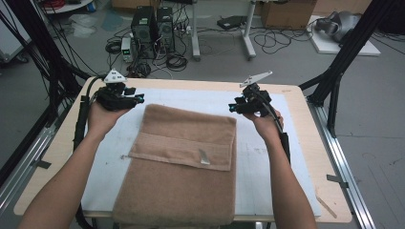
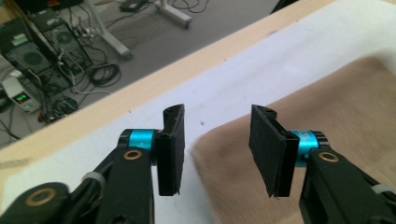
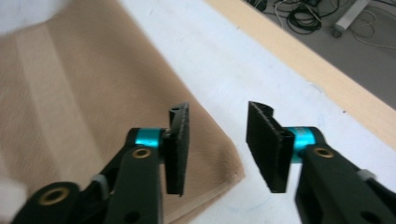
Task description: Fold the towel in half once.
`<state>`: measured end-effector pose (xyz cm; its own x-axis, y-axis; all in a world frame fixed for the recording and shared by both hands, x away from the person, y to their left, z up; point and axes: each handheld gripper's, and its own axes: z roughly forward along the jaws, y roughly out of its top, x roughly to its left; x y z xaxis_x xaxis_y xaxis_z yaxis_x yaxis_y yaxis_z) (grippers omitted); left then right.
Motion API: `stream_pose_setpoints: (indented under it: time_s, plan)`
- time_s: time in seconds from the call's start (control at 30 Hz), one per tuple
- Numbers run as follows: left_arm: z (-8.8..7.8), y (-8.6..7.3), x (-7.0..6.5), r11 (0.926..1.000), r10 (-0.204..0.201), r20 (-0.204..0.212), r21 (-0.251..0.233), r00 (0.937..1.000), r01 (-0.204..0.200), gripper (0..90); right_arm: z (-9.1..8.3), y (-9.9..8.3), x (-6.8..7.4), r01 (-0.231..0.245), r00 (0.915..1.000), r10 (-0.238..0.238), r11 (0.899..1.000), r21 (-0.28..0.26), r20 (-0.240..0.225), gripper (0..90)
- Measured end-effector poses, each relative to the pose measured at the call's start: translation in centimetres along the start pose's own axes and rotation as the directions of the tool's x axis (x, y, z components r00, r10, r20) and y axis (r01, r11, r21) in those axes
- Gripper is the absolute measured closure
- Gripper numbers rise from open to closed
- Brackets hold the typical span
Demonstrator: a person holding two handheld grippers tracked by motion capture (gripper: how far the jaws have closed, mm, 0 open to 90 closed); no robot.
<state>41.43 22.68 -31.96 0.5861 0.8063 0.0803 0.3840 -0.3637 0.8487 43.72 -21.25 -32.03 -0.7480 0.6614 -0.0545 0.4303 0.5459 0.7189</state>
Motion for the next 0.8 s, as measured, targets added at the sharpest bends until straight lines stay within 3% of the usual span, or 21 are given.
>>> stream_pose_setpoints:
  time_s: [0.3, 0.47, 0.63, 0.8]
  plan:
    - [-1.1, -5.1, -1.7, 1.0000, -0.006, 0.076, 0.002, 0.9971, 0.005, 53.2, -0.4, -3.1, 3.5, 0.016, 0.9951, -0.018, 1.000, -0.024, -0.097, 51.1]
    - [-1.8, -7.3, -3.1, 0.9999, 0.001, 0.108, -0.015, 0.9942, 0.001, 51.5, -0.8, -5.2, 5.6, 0.047, 0.9923, -0.049, 0.999, -0.019, -0.114, 49.7]
    - [-2.2, -8.8, -3.9, 0.9996, 0.021, 0.126, 0.017, 0.9918, -0.024, 51.0, -1.2, -7.1, 6.6, 0.024, 0.9911, -0.029, 0.999, -0.040, -0.130, 47.1]
    - [-2.5, -9.7, -4.6, 0.9992, 0.031, 0.150, 0.020, 0.9882, -0.035, 48.0, -1.0, -8.7, 7.6, -0.001, 0.9901, -0.005, 0.999, -0.042, -0.141, 42.1]
